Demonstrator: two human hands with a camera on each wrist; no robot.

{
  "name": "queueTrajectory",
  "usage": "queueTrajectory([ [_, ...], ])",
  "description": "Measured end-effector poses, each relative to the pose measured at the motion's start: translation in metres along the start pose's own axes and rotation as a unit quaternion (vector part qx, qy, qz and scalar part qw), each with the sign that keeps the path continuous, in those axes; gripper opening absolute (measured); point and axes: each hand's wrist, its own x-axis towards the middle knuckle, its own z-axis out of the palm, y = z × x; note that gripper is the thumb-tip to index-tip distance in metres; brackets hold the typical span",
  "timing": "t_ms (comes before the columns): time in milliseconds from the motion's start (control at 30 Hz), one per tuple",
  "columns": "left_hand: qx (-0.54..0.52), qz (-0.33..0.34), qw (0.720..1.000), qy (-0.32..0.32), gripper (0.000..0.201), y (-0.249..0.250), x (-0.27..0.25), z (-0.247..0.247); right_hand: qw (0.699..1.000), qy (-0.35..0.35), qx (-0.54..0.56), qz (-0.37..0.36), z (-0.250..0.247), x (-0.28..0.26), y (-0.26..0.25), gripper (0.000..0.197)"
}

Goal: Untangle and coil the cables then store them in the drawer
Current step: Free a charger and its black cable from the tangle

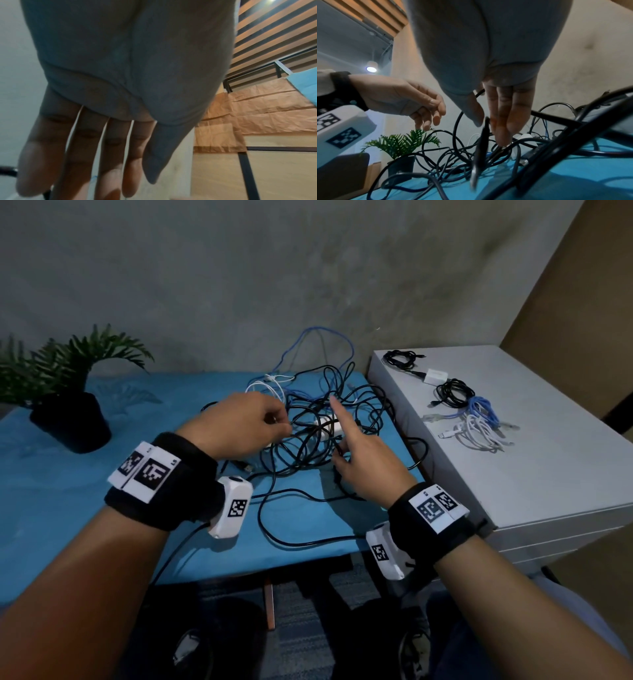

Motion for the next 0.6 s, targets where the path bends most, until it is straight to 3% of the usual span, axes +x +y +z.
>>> queueTrajectory([
  [167,0.007,-0.08,0.996,0.034,0.013,-0.034,0.005,-0.01,0.994,0.093,-0.052,0.0,-0.001,-0.004,-0.012,0.051],
  [333,0.075,-0.145,0.986,-0.038,0.02,-0.054,0.009,0.012,0.991,0.133,-0.023,-0.008,-0.005,-0.003,-0.021,0.035],
  [467,0.065,-0.136,0.985,-0.087,0.022,-0.06,0.007,0.019,0.993,0.115,-0.014,-0.014,-0.007,-0.005,-0.028,0.03],
  [600,0.063,-0.113,0.991,-0.038,0.022,-0.059,0.005,0.013,0.988,0.155,0.005,0.009,-0.016,-0.001,-0.026,0.02],
])
